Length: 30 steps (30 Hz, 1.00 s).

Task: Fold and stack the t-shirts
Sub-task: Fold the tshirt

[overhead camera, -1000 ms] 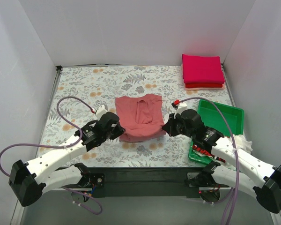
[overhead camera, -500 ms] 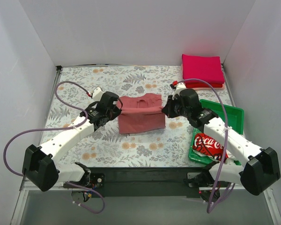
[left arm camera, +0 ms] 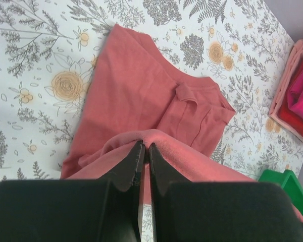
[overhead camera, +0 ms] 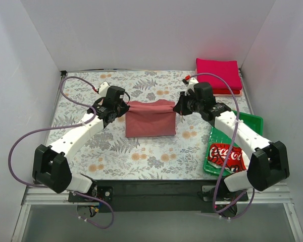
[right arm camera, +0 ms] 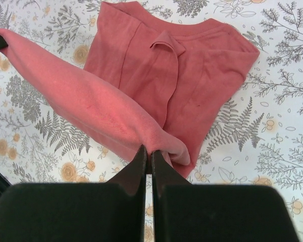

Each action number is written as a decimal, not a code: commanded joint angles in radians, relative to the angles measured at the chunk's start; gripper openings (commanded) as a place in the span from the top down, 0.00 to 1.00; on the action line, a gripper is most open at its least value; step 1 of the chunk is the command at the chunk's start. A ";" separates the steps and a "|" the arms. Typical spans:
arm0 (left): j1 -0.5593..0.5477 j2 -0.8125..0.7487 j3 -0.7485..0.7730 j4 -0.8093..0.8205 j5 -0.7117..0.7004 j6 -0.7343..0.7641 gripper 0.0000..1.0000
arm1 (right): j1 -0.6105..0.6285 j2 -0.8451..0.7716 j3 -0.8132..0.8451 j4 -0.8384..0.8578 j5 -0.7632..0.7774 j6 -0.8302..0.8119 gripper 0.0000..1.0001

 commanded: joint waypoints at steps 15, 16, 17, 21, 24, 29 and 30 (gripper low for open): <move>0.114 0.232 0.211 0.082 0.018 0.138 1.00 | -0.129 0.277 0.275 0.047 -0.122 -0.039 0.99; 0.118 0.246 0.220 0.087 0.022 0.145 1.00 | -0.136 0.301 0.286 0.045 -0.125 -0.040 0.99; 0.128 0.275 0.241 0.087 0.032 0.151 1.00 | -0.140 0.315 0.306 0.047 -0.131 -0.045 0.99; 0.146 0.349 0.295 0.094 0.058 0.174 1.00 | -0.152 0.381 0.354 0.047 -0.147 -0.056 0.99; 0.163 0.402 0.327 0.103 0.088 0.191 1.00 | -0.161 0.430 0.387 0.047 -0.153 -0.054 0.99; 0.187 0.470 0.357 0.126 0.121 0.207 1.00 | -0.176 0.532 0.438 0.048 -0.140 -0.053 0.99; 0.190 0.491 0.367 0.129 0.131 0.220 1.00 | -0.178 0.547 0.450 0.050 -0.143 -0.047 0.99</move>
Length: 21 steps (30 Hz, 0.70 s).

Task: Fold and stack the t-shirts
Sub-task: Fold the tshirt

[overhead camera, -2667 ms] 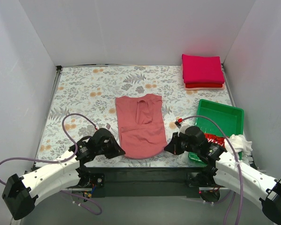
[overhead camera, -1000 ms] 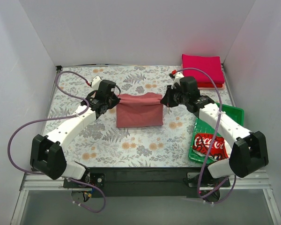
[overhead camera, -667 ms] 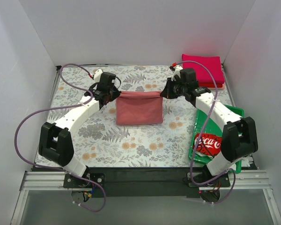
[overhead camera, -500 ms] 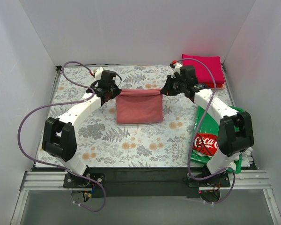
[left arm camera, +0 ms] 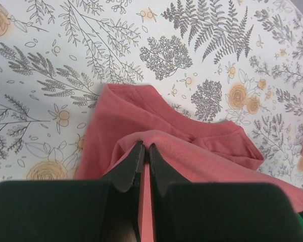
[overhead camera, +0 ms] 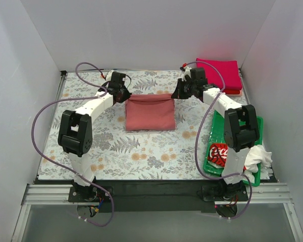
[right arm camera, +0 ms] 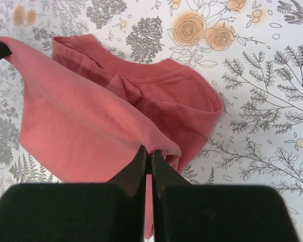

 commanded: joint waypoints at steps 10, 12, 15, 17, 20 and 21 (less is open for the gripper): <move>0.054 0.148 0.085 0.154 0.037 0.102 1.00 | -0.046 0.197 0.158 0.046 0.049 -0.010 0.99; 0.061 0.186 0.102 0.142 0.054 0.093 0.97 | -0.050 0.221 0.176 0.049 0.039 -0.003 0.98; 0.077 0.214 0.113 0.136 0.077 0.071 0.68 | -0.057 0.264 0.204 0.052 -0.006 0.000 0.82; 0.087 0.218 0.122 0.122 0.094 0.060 0.51 | -0.059 0.281 0.225 0.052 -0.020 -0.008 0.60; 0.087 0.191 0.124 0.124 0.125 0.070 0.07 | -0.060 0.260 0.236 0.053 -0.038 -0.026 0.02; 0.087 0.176 0.116 0.122 0.128 0.077 0.07 | -0.060 0.246 0.232 0.053 -0.032 -0.028 0.02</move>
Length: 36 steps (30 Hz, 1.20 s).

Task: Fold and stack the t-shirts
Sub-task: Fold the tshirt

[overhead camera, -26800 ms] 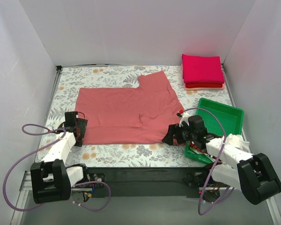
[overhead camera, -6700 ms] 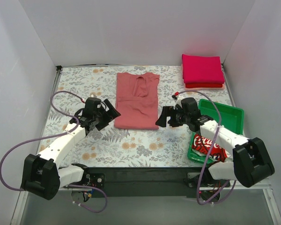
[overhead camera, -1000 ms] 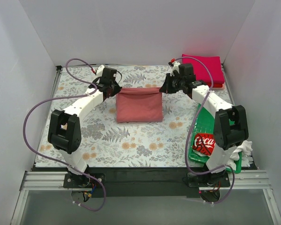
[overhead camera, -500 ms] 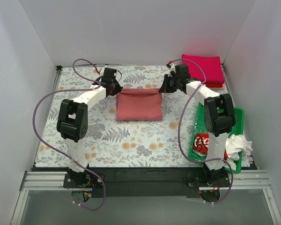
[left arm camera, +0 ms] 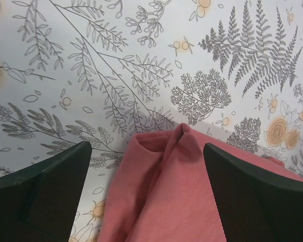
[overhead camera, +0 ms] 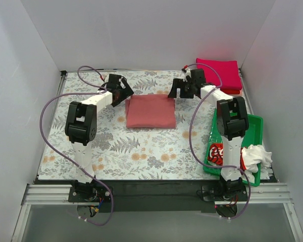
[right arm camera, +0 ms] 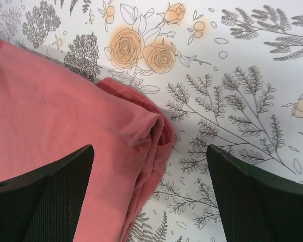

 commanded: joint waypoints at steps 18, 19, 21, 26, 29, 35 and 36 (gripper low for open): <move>0.004 -0.904 -0.613 0.059 -0.040 -0.095 0.06 | -0.005 -0.733 -0.566 0.097 0.225 0.055 0.02; 0.004 -0.930 -0.635 0.061 -0.040 -0.101 0.06 | -0.007 -0.760 -0.590 0.105 0.226 0.072 0.02; 0.003 -0.994 -0.698 0.066 -0.019 -0.112 0.05 | -0.005 -0.827 -0.651 0.117 0.226 0.081 0.02; 0.003 -1.086 -0.770 0.036 -0.008 -0.135 0.05 | -0.007 -0.951 -0.780 0.211 0.274 0.081 0.02; 0.003 -1.160 -0.816 0.032 -0.008 -0.156 0.05 | -0.010 -0.984 -0.844 0.237 0.267 0.092 0.02; 0.003 -1.281 -0.937 0.024 -0.013 -0.193 0.05 | -0.011 -0.988 -0.918 0.295 0.128 0.093 0.02; 0.003 -1.289 -0.952 0.024 -0.013 -0.198 0.05 | -0.011 -0.979 -0.923 0.297 0.125 0.095 0.02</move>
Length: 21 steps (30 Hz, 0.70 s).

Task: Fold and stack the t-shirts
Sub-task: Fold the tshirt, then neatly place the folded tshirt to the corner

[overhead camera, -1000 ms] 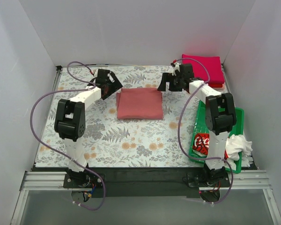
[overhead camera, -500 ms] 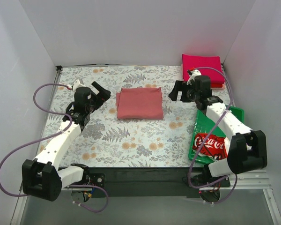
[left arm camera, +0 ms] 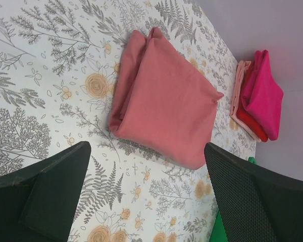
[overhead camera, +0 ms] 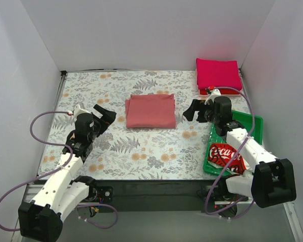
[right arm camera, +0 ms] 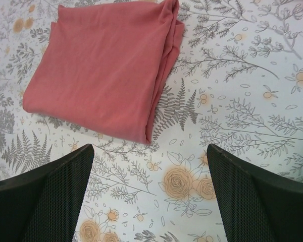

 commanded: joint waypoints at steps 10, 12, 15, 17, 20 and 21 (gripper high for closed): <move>-0.003 -0.007 -0.081 -0.002 0.001 -0.007 0.05 | 0.001 0.089 -0.037 0.234 -0.170 0.049 0.02; -0.003 0.012 -0.072 0.000 0.012 0.005 0.04 | 0.003 0.161 0.008 0.236 -0.207 0.056 0.02; -0.003 0.022 -0.078 0.004 0.020 0.010 0.04 | 0.006 0.268 0.054 0.234 -0.227 0.061 0.02; -0.003 0.027 -0.084 0.010 0.023 0.015 0.04 | 0.010 0.318 0.100 0.234 -0.230 0.066 0.02; -0.003 0.025 -0.093 0.020 0.002 0.019 0.04 | 0.032 0.433 0.164 0.233 -0.224 0.061 0.03; -0.003 0.025 -0.096 0.026 -0.003 0.019 0.04 | 0.045 0.454 0.180 0.231 -0.218 0.059 0.04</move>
